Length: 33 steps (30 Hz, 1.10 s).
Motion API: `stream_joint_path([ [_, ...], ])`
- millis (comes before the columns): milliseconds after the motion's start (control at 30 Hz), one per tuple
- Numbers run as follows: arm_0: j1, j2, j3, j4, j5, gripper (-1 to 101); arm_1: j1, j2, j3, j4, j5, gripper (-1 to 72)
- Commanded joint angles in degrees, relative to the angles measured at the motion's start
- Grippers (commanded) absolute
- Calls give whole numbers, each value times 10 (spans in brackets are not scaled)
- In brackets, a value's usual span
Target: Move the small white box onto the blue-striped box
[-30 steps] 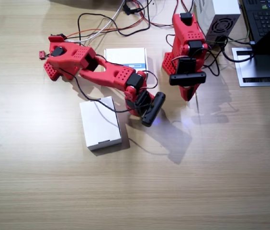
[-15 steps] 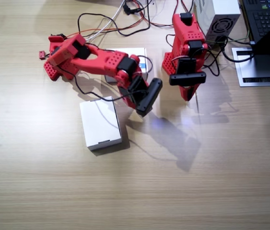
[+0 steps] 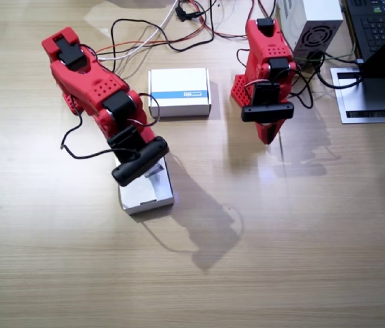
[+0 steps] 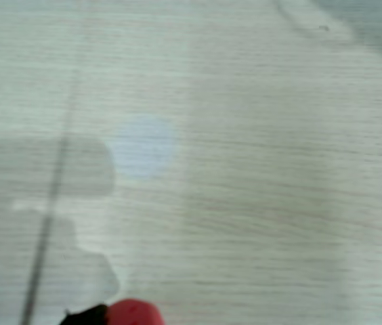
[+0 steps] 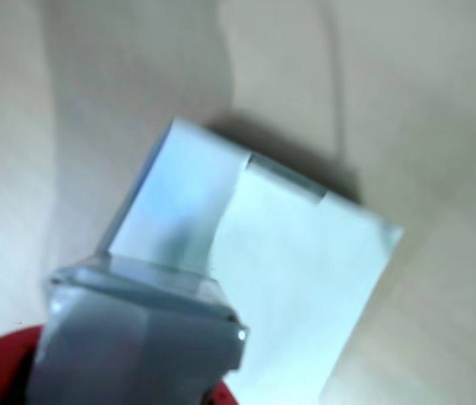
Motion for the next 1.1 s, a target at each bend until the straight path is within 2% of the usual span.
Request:
stream_joint_path([
  [0,9,18,-11,-4,8,0,4,40,33,11,10,237],
  [67,9,17,-11,-9,2,0,-3,38,52,9,15,271],
  [133,5,17,-32,-7,-2,0,-3,41,44,7,23,340],
  [267,9,15,-184,45,-16,3,29,85,11,10,34,409],
  [367,40,-25,-368,99,-30,103,83,161,6,12,47,446],
  [467,66,-108,-511,137,-89,189,149,279,93,11,42,461],
  [533,151,-203,-622,199,-169,212,202,372,207,-16,20,464],
  [600,261,-334,-723,244,-271,214,235,508,406,-90,3,464],
  [700,399,-461,-780,224,-364,218,236,750,733,-186,17,485],
  [767,465,-543,-797,194,-403,224,261,893,872,-234,17,519],
  [900,521,-769,-905,182,-440,268,285,998,976,-267,25,527],
  [967,529,-868,-1020,207,-436,296,275,1074,1052,-269,30,528],
  [1067,532,-1015,-1222,277,-416,319,264,1076,1079,-282,45,530],
])
